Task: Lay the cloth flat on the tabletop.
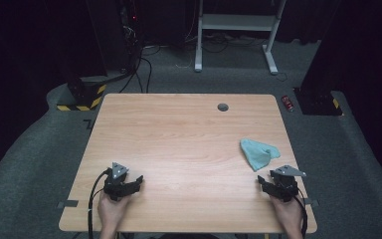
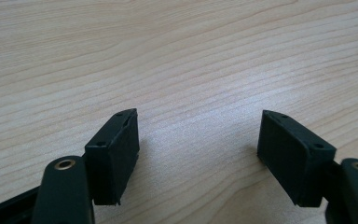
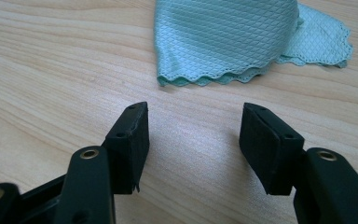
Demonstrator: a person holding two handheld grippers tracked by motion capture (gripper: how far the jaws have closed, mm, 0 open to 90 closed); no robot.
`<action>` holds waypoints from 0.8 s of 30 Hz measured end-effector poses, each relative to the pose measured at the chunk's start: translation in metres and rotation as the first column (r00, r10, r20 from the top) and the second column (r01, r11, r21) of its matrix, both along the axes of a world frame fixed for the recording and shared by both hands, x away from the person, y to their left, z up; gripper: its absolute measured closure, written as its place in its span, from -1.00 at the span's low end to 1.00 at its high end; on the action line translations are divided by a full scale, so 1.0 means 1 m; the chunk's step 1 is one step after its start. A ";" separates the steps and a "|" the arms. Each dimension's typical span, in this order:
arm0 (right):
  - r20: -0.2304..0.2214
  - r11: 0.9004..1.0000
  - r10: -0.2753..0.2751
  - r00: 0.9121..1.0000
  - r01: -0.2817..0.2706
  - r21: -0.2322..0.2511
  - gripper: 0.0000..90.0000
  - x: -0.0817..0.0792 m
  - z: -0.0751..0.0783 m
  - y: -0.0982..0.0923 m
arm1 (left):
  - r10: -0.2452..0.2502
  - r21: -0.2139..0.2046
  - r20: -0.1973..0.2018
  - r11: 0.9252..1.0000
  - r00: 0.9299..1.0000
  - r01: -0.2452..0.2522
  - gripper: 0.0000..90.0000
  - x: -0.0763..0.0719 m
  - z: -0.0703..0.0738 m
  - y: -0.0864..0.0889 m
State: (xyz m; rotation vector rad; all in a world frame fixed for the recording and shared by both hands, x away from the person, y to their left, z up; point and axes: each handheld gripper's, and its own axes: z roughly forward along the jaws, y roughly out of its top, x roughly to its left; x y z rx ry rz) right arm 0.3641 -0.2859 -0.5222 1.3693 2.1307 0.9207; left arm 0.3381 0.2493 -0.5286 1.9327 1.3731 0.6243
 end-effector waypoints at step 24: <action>0.045 1.000 -0.014 0.999 0.014 0.009 0.14 -0.001 0.002 0.005 | 0.000 0.000 0.000 1.000 1.000 0.000 -0.35 0.000 0.000 0.000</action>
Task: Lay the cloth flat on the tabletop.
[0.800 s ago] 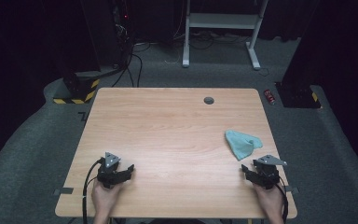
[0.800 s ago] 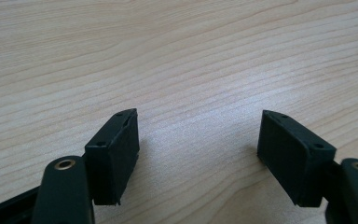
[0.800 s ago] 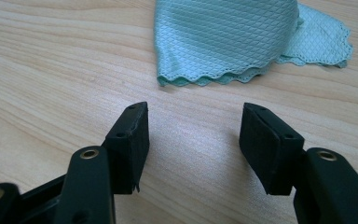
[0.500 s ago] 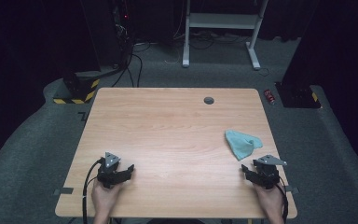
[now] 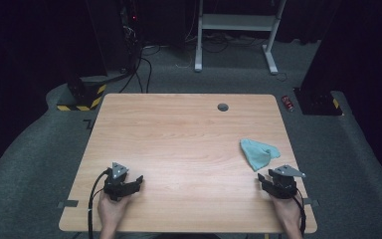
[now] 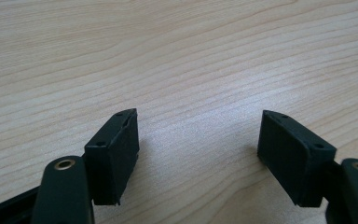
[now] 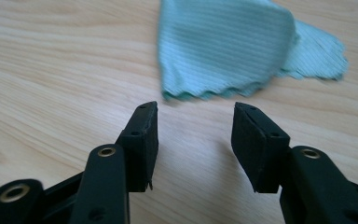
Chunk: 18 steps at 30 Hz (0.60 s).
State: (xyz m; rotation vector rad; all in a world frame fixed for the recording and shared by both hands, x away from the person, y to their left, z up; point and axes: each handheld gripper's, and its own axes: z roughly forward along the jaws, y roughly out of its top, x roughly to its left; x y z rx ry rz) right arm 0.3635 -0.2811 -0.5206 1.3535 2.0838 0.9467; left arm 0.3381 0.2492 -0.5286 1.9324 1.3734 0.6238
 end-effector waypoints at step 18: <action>-0.022 1.000 0.025 0.999 -0.025 -0.001 0.40 0.037 0.003 0.029 | -0.001 0.000 -0.001 1.000 1.000 0.001 -0.35 0.000 0.000 0.000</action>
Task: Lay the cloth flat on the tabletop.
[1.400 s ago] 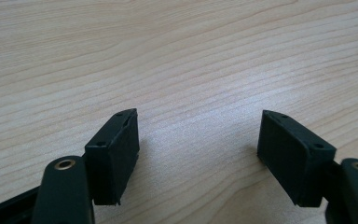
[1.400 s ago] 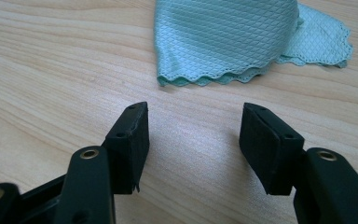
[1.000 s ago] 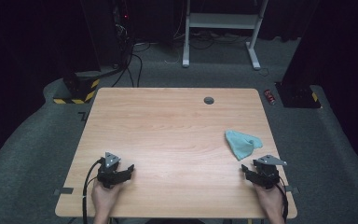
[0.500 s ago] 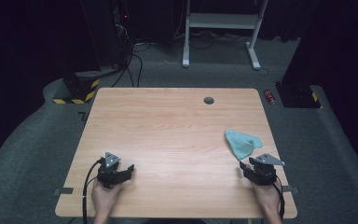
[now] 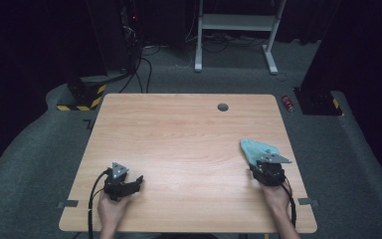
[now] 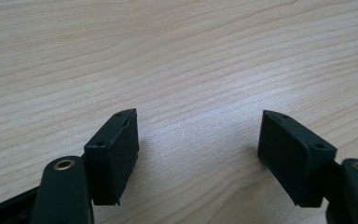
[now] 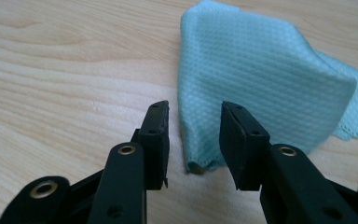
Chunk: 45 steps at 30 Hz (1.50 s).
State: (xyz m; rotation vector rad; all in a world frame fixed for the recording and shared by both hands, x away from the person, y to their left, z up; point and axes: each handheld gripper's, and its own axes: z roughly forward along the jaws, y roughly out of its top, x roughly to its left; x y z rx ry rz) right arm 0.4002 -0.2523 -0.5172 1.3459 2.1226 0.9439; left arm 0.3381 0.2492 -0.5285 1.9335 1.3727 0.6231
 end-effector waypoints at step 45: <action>0.013 0.959 0.277 0.961 -0.277 0.062 0.99 -0.007 0.008 0.079 | -0.003 0.000 -0.003 1.000 1.000 0.003 -0.37 0.000 0.000 0.000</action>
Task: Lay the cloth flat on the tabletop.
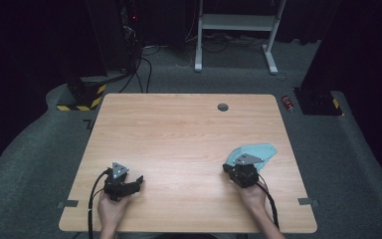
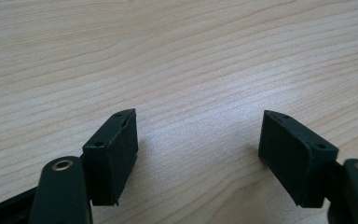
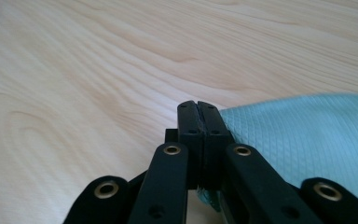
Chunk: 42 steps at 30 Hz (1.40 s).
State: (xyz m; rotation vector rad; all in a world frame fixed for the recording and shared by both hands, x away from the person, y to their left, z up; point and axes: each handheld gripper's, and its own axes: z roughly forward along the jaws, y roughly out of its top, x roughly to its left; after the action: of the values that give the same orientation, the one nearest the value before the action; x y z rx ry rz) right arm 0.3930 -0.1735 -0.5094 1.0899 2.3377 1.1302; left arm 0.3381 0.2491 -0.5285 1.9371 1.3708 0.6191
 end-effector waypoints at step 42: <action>-0.009 0.991 0.116 0.993 -0.115 0.066 0.69 -0.039 0.001 0.018 | -0.478 -0.073 0.062 0.874 0.876 0.481 -0.15 -0.006 0.028 -0.128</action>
State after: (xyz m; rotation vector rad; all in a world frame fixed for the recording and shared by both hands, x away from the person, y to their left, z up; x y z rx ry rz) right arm 0.3542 -0.1555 -0.5088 0.9974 2.4165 1.2522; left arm 0.3320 0.1206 -0.5005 2.0727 0.8190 0.3475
